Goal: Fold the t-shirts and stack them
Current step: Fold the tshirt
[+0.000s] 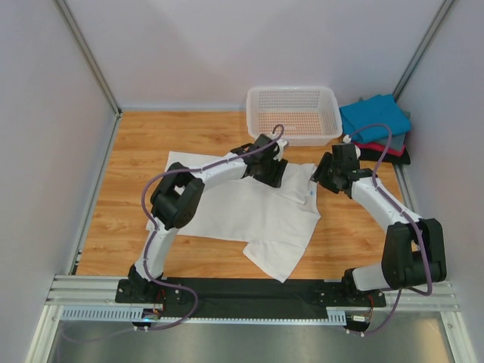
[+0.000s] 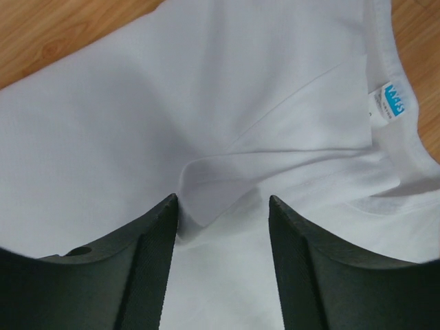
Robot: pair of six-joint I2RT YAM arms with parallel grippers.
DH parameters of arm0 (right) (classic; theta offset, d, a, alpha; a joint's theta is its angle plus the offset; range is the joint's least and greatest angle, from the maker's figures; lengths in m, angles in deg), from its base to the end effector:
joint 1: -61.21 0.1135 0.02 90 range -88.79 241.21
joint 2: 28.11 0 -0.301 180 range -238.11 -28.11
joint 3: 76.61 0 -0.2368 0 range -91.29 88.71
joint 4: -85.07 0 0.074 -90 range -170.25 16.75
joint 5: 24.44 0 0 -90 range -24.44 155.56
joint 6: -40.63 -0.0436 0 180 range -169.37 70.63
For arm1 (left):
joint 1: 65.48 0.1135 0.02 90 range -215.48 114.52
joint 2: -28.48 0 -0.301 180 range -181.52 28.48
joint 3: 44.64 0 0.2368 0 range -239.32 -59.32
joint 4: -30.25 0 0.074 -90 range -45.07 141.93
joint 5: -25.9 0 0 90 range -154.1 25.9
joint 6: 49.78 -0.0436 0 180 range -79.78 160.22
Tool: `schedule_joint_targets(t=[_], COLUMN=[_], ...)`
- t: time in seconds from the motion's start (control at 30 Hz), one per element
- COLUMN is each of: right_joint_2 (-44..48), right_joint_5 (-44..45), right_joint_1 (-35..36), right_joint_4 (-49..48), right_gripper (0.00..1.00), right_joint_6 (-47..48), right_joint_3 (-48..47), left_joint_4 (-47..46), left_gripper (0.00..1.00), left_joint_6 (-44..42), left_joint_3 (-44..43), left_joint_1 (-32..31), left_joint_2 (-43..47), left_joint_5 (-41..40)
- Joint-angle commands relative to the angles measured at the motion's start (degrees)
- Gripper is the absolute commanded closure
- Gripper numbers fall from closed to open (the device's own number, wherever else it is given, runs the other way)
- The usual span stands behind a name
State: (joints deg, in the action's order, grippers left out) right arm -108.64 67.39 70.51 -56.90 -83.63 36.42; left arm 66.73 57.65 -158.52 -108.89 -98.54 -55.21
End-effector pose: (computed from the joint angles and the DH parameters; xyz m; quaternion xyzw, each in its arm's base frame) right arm 0.2704 0.0429 0.2627 0.2092 0.9208 0.1080 0.3110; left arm 0.3642 -0.3538 0.2108 0.2364 0.9058 -0.2370 0.2599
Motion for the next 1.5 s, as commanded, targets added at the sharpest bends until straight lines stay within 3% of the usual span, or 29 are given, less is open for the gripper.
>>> schedule_joint_targets(t=[0.0,0.13,1.03,1.13,1.3,1.4,1.47], right_joint_2=[-0.41,-0.85,-7.00,-7.53,-6.83,-6.57,-7.09], right_joint_5=[-0.24,-0.59,-7.36,-7.98,-6.84,-5.78,-5.43], right_joint_1=[-0.07,-0.07,0.98,2.12,4.76,4.85,4.85], right_joint_4=[-1.47,-1.91,-4.63,-4.55,-4.46,-3.67,-3.40], right_gripper=[0.47,0.47,0.49,0.49,0.55,0.63,0.73], right_joint_6=[-0.19,-0.37,0.07,0.25,0.07,-0.19,-0.54], right_joint_3=[0.35,0.44,-0.44,-0.88,-0.44,-0.79,-2.45], left_joint_4=[-0.44,-1.06,-6.51,-5.81,-3.26,-4.22,-3.96], left_gripper=[0.40,0.49,0.49,0.46,0.45,0.45,0.45], left_joint_6=[-1.78,-3.10,-4.16,-2.67,5.22,9.98,13.48], left_joint_3=[2.07,4.44,25.54,26.16,25.11,26.24,26.60], left_joint_1=[-0.26,-0.26,-0.61,-0.61,-0.18,1.14,3.50], left_joint_2=[4.23,6.69,22.07,24.45,27.35,29.37,29.73], left_joint_5=[0.96,0.52,2.10,-0.53,-12.39,-17.31,-19.94])
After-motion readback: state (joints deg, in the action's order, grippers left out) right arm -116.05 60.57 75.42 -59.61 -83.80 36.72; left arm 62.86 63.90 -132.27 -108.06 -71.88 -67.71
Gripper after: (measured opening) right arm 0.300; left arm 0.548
